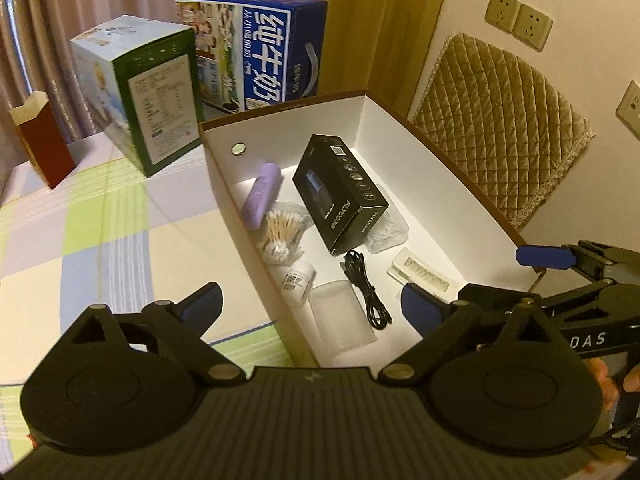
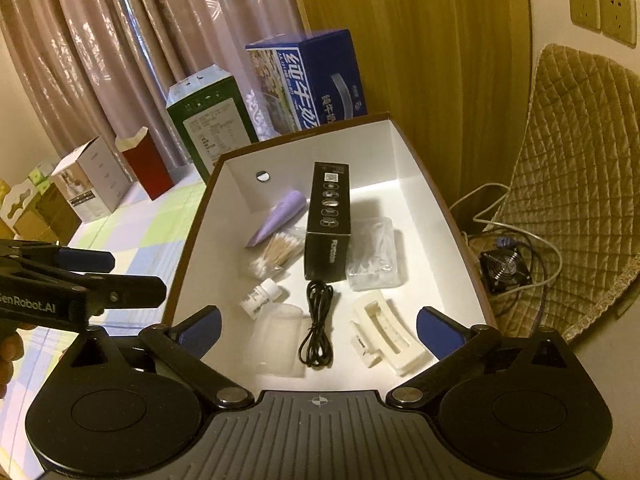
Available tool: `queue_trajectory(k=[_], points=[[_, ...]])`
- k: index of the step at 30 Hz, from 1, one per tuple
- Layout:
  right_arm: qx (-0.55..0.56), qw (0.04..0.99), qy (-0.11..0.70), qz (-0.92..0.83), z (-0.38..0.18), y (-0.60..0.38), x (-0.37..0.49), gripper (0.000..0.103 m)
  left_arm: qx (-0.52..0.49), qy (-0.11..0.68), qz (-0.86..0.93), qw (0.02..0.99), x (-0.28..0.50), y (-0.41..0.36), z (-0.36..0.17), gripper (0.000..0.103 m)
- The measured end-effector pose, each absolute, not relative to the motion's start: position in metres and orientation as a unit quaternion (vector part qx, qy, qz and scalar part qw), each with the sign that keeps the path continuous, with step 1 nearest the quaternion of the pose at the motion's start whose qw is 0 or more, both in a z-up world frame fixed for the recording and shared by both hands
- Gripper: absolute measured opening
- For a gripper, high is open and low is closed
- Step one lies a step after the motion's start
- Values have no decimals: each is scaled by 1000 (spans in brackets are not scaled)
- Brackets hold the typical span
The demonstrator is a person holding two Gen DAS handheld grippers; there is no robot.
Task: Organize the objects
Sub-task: 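Withdraw both tools from the brown box toward the red packet and sock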
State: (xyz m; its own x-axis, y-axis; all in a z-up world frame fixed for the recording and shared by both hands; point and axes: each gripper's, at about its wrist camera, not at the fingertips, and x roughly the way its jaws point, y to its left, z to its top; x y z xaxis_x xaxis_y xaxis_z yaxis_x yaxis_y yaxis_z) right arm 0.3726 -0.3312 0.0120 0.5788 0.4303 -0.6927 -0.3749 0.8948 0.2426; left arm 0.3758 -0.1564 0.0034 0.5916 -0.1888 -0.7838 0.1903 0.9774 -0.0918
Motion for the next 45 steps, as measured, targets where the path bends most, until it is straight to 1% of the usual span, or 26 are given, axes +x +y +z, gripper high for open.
queue_trajectory(k=[9, 22, 32, 45], points=[[37, 891, 395, 221, 20, -332, 349, 101, -9, 438, -101, 893, 348, -147, 11, 94], [38, 886, 406, 220, 19, -316, 309, 101, -13, 455, -101, 885, 305, -128, 3, 94], [29, 876, 421, 233, 14, -283, 279, 101, -22, 464, -91, 881, 272, -99, 0, 94], [2, 850, 449, 275, -2, -221, 245, 101, -37, 487, -57, 871, 228, -41, -14, 94]])
